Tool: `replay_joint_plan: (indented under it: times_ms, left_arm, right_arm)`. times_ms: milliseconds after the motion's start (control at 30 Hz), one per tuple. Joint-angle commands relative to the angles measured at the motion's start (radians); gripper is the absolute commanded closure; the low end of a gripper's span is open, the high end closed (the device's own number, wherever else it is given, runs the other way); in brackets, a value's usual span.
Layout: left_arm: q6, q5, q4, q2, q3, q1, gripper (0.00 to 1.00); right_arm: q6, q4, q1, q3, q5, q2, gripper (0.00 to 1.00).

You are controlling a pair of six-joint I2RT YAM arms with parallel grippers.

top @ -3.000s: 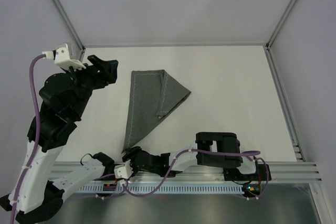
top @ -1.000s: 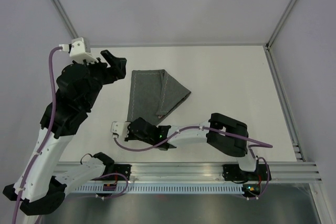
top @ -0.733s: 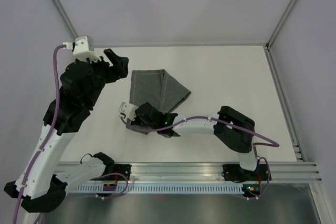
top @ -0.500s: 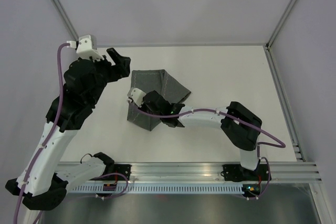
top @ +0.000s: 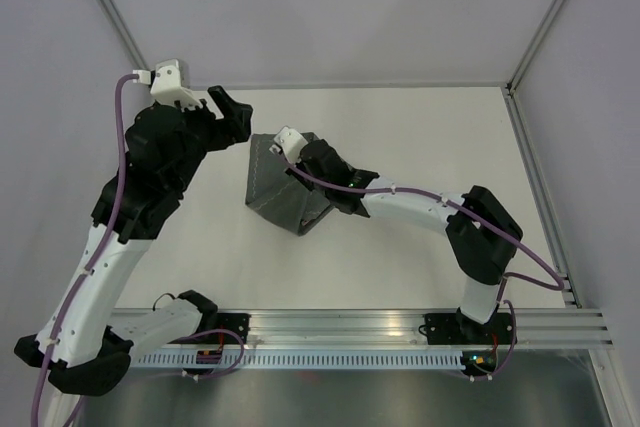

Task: Fold the napkin, place the utensils inside, and roll it up
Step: Fold the napkin

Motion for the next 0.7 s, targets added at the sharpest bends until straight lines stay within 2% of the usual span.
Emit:
replay_joint_plan:
  times_ms: [0, 667]
  left_arm:
    - [0.034, 0.039, 0.025, 0.017, 0.039, 0.014, 0.16]
    - [0.012, 0.153, 0.048, 0.053, 0.008, 0.089, 0.16]
  right_arm:
    - [0.013, -0.041, -0.024, 0.047, 0.035, -0.059, 0.99]
    - [0.019, -0.079, -0.119, 0.013, 0.062, -0.112, 1.00]
